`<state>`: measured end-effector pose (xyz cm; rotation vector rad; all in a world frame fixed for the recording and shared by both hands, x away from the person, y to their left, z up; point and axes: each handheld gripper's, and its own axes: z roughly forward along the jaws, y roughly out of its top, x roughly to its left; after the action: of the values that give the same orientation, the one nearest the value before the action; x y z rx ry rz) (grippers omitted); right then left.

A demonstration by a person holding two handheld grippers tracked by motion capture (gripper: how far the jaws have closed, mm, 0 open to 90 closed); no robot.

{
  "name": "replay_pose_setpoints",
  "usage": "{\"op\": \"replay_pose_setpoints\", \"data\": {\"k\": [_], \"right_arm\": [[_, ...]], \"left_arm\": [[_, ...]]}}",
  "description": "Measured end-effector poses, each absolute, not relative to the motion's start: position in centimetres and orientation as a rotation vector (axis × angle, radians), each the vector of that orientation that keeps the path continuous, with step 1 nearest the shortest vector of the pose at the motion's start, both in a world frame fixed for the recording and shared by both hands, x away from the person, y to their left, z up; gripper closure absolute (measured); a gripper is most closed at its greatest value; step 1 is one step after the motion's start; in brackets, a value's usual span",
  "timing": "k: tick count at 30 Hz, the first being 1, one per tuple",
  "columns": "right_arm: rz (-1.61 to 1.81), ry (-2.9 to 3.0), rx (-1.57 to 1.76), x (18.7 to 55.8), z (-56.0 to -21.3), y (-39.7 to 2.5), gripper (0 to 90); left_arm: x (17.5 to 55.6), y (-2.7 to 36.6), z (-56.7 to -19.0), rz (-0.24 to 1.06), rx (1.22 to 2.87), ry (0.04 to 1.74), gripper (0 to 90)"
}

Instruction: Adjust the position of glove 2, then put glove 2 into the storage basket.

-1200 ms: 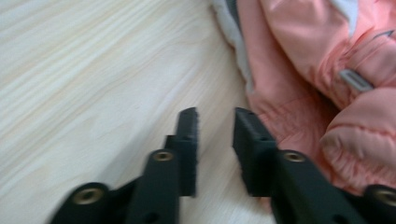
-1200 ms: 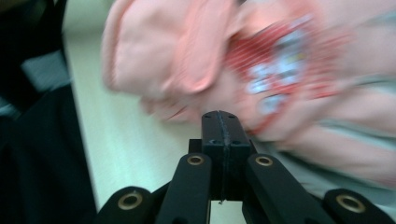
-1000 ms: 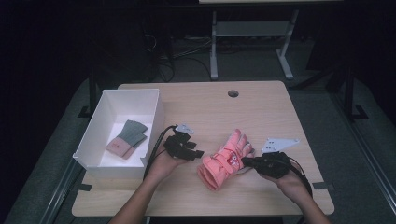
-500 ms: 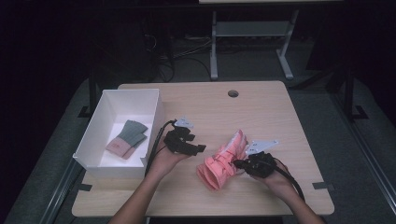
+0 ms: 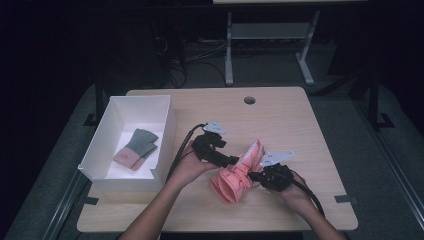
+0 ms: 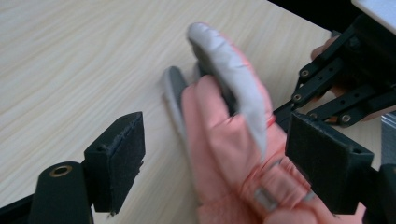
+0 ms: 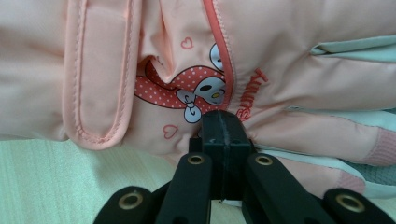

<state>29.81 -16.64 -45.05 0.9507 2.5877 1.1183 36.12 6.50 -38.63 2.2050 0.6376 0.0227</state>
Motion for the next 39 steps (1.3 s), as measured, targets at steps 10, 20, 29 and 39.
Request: {"op": "replay_pose_setpoints", "data": {"k": [10, 20, 29, 39], "right_arm": [[1.121, 2.586, 0.952, 29.8, -45.1, -16.6, 90.0], [1.097, 2.589, 0.941, 29.8, -45.4, -16.4, 90.0], [1.088, 2.591, 0.935, 29.7, -45.5, -16.3, 90.0], [1.083, 2.594, 0.929, 29.7, -45.5, -16.3, 90.0]], "left_arm": [[37.4, 3.6, -41.6, -0.087, 2.308, 0.616, 16.4], [38.1, 3.9, -44.1, -0.257, 2.328, 0.66, 14.8], [38.6, 4.0, -45.4, -0.388, 2.323, 0.678, 15.5], [38.9, 3.9, -46.0, -0.483, 2.308, 0.672, 21.2]]}}
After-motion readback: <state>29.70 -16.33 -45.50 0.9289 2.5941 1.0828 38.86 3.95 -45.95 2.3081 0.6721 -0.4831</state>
